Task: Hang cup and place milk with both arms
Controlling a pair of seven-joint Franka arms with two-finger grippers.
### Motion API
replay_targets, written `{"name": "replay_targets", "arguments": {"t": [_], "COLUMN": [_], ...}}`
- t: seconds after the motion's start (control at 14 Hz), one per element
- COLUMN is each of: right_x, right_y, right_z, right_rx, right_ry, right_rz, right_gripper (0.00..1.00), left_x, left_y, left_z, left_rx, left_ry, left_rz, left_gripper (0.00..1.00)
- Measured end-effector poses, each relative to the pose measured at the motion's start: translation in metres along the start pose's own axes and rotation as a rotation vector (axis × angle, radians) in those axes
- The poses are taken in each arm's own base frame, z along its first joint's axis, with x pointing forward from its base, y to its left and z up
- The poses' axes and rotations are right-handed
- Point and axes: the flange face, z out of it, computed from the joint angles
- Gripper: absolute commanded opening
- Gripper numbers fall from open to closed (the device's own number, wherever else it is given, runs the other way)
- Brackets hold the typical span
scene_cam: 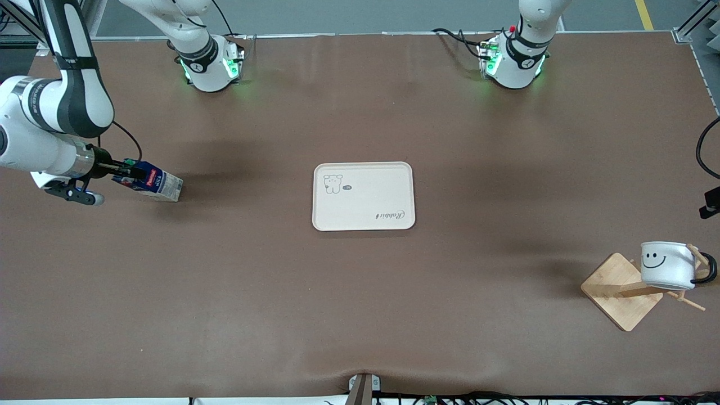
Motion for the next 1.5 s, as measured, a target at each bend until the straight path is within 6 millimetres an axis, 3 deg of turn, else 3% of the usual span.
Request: {"name": "replay_targets", "arguments": {"t": [0.21, 0.36, 0.64, 0.93, 1.14, 1.29, 1.5], "right_x": [-0.001, 0.0, 0.002, 0.013, 0.02, 0.02, 0.02], "right_y": [0.0, -0.002, -0.015, -0.053, -0.063, -0.055, -0.04], "right_z": [-0.003, -0.022, -0.102, -0.198, -0.253, -0.274, -0.28], "right_rx": [-0.002, -0.006, -0.013, -0.008, 0.067, 0.175, 0.209], "right_ry": [-0.013, -0.037, -0.038, 0.109, 0.154, 0.175, 0.165], "right_rz": [-0.004, -0.007, -0.028, -0.088, -0.092, -0.065, -0.043], "right_gripper": [1.0, 1.0, 1.0, 1.0, 1.0, 1.0, 1.0], "left_x": [-0.002, -0.002, 0.003, 0.004, 0.006, 0.006, 0.004], "left_y": [0.025, 0.04, 0.076, 0.101, 0.114, 0.122, 0.142], "left_z": [-0.017, -0.024, -0.033, -0.043, -0.047, -0.051, -0.06], "left_rx": [0.004, 0.004, -0.007, -0.01, -0.014, -0.012, 0.01], "left_ry": [-0.018, -0.024, -0.025, -0.024, -0.017, -0.01, -0.01], "left_rz": [-0.079, -0.132, -0.211, -0.227, -0.207, -0.196, -0.172], "left_gripper": [1.0, 1.0, 1.0, 1.0, 1.0, 1.0, 1.0]}}
